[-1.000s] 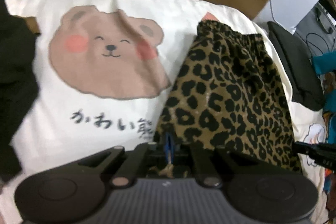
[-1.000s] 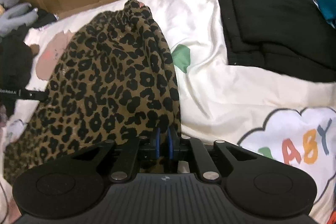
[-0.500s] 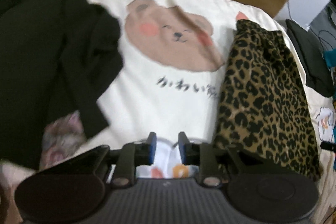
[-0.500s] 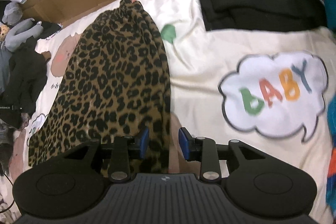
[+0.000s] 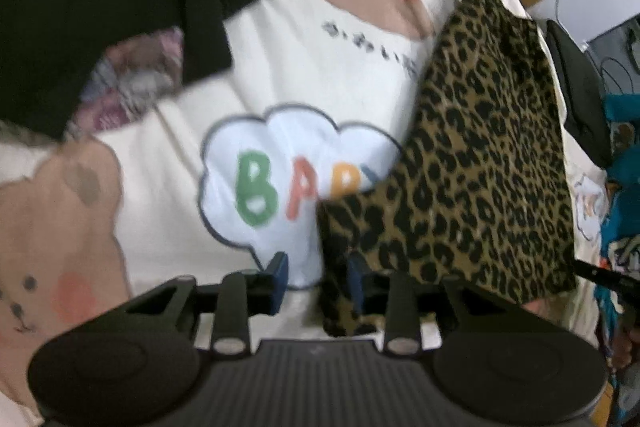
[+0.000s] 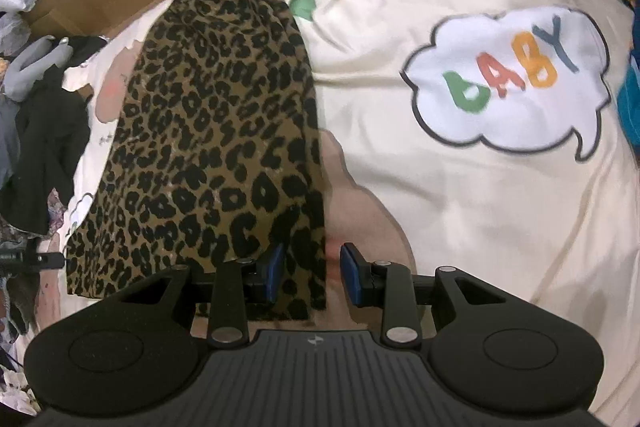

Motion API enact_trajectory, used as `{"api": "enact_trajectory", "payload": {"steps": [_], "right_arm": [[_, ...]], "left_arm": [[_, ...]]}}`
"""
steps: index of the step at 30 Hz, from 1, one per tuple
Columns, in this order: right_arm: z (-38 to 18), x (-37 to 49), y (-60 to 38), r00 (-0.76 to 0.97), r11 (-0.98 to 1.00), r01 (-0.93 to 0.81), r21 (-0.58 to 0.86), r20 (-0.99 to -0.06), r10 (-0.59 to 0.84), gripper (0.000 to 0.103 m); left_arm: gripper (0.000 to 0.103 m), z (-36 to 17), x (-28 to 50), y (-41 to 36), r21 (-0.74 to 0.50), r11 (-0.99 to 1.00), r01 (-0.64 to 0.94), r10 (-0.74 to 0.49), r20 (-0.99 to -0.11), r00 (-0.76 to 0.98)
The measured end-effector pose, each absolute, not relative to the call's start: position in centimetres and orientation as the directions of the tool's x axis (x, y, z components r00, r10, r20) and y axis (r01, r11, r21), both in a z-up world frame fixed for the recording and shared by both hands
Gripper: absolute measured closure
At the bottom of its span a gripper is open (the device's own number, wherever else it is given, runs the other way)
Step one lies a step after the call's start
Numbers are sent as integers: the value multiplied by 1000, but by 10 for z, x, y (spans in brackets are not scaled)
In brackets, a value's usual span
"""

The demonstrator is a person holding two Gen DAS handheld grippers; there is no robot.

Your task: Fold clothes

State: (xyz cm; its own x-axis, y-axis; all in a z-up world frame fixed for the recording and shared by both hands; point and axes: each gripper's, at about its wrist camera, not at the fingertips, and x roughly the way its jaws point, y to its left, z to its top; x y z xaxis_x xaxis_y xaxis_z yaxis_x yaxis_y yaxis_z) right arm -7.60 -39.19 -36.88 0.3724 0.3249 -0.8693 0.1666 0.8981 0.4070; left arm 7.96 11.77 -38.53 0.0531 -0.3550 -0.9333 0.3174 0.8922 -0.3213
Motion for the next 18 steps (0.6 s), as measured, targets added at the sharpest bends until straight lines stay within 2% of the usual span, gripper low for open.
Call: {"api": "enact_trajectory", "payload": {"steps": [8, 12, 15, 16, 18], "right_arm": [[-380, -80, -388, 336, 895, 182, 408, -881, 333, 65], [-384, -79, -385, 320, 898, 179, 402, -887, 333, 62], [-386, -79, -383, 306, 902, 172, 396, -892, 333, 60], [-387, -78, -382, 302, 904, 170, 394, -894, 333, 60], [-389, -78, -381, 292, 906, 165, 389, -897, 332, 60]], "left_arm": [[70, -411, 71, 110, -331, 886, 323, -361, -932, 36], [62, -414, 67, 104, -340, 871, 354, -377, -925, 38], [62, -414, 64, 101, -345, 869, 355, -383, -923, 41], [63, -414, 64, 101, -348, 868, 355, -387, -921, 41], [75, -413, 64, 104, -359, 865, 350, -396, -917, 40]]}}
